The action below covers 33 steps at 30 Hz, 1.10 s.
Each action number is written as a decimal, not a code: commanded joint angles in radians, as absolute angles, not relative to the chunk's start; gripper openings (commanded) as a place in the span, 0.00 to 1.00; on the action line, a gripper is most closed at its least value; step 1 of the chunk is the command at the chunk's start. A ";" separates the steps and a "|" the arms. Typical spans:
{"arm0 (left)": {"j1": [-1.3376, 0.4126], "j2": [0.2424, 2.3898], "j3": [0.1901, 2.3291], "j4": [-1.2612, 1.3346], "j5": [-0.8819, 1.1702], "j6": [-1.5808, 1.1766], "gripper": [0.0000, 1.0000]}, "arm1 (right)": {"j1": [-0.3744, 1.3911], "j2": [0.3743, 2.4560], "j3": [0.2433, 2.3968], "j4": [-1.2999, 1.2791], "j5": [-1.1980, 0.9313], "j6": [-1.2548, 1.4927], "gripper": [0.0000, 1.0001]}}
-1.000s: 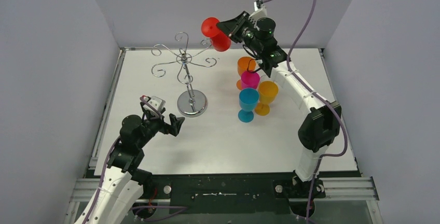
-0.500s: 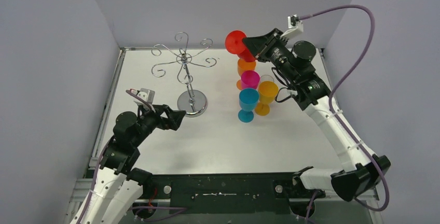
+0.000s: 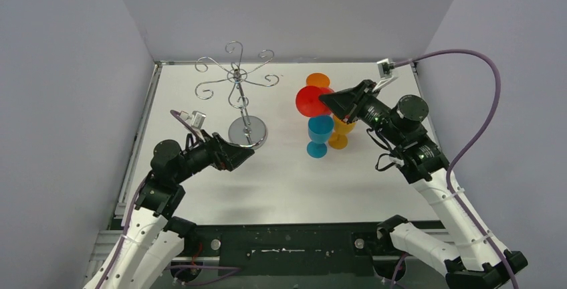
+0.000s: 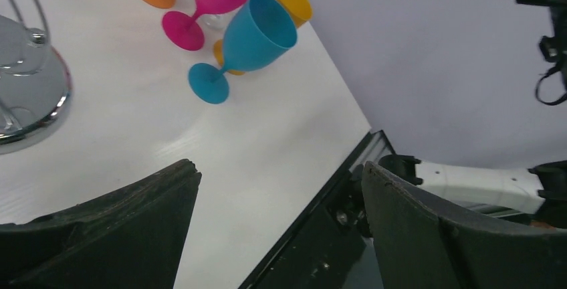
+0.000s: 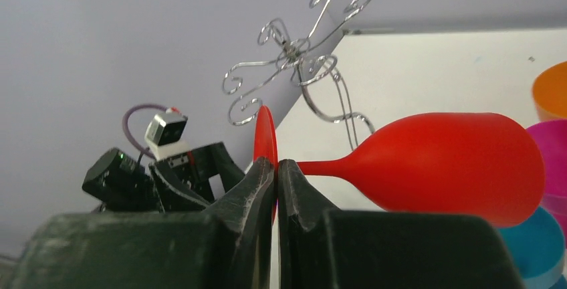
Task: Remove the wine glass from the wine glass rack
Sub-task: Pick up the wine glass from the wine rack, then place the wine glass at the center of the board.
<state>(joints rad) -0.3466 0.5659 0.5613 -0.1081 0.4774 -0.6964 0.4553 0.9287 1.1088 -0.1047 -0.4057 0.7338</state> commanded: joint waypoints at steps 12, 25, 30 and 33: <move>-0.351 0.493 0.570 0.272 0.679 -1.046 0.76 | 0.818 0.967 0.935 0.075 -0.337 0.764 0.00; -0.354 0.548 0.538 0.303 0.762 -1.052 0.52 | 0.831 1.110 0.976 0.153 -0.489 0.672 0.00; -0.355 0.548 0.542 0.231 0.756 -1.014 0.58 | 0.811 1.104 0.950 0.193 -0.524 0.695 0.00; -0.354 0.548 0.549 0.197 0.735 -0.983 0.61 | 0.808 1.100 0.944 0.191 -0.530 0.701 0.00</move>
